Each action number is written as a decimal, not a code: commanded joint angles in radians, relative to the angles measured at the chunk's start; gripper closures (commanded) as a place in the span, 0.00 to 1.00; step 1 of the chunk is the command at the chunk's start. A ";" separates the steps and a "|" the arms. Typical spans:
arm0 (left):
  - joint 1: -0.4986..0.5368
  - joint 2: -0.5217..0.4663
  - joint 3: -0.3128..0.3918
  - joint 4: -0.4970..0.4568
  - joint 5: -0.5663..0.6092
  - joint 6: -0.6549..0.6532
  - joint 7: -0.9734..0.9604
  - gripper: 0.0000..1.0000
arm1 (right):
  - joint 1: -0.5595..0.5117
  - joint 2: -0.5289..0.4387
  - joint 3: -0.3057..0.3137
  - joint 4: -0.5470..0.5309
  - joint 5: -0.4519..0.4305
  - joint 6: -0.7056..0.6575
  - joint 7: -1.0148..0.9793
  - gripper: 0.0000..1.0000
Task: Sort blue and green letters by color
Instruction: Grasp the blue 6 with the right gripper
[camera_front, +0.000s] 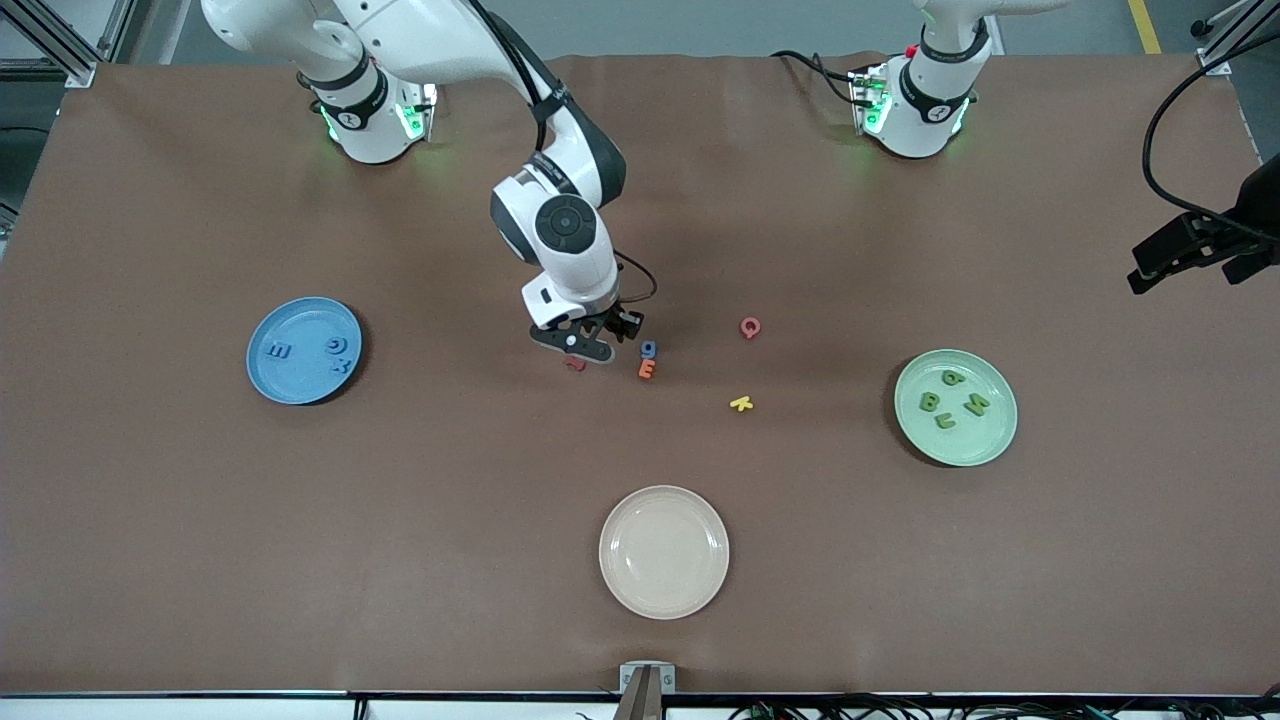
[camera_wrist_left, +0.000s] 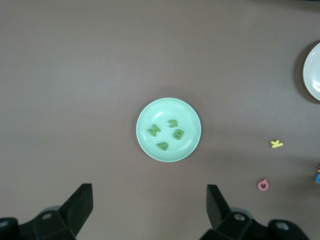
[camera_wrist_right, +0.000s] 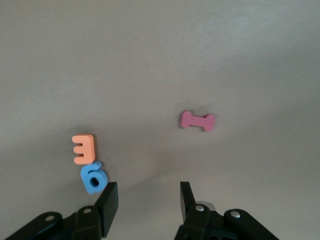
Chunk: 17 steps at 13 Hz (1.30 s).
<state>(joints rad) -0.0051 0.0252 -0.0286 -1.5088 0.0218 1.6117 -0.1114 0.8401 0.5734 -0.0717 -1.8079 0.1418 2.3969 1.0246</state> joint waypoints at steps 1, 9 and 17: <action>-0.021 0.010 -0.003 0.006 -0.009 0.014 0.009 0.00 | 0.019 0.063 -0.014 0.093 0.006 -0.008 0.055 0.42; -0.056 0.056 -0.034 0.001 0.003 0.014 -0.001 0.00 | 0.074 0.181 -0.017 0.211 -0.005 -0.002 0.143 0.42; -0.059 0.050 -0.033 0.006 0.001 0.034 0.001 0.00 | 0.100 0.249 -0.020 0.234 -0.067 0.063 0.210 0.42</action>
<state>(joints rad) -0.0733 0.0930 -0.0614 -1.5045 0.0217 1.6455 -0.1140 0.9238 0.7722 -0.0786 -1.6087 0.1019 2.4111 1.1927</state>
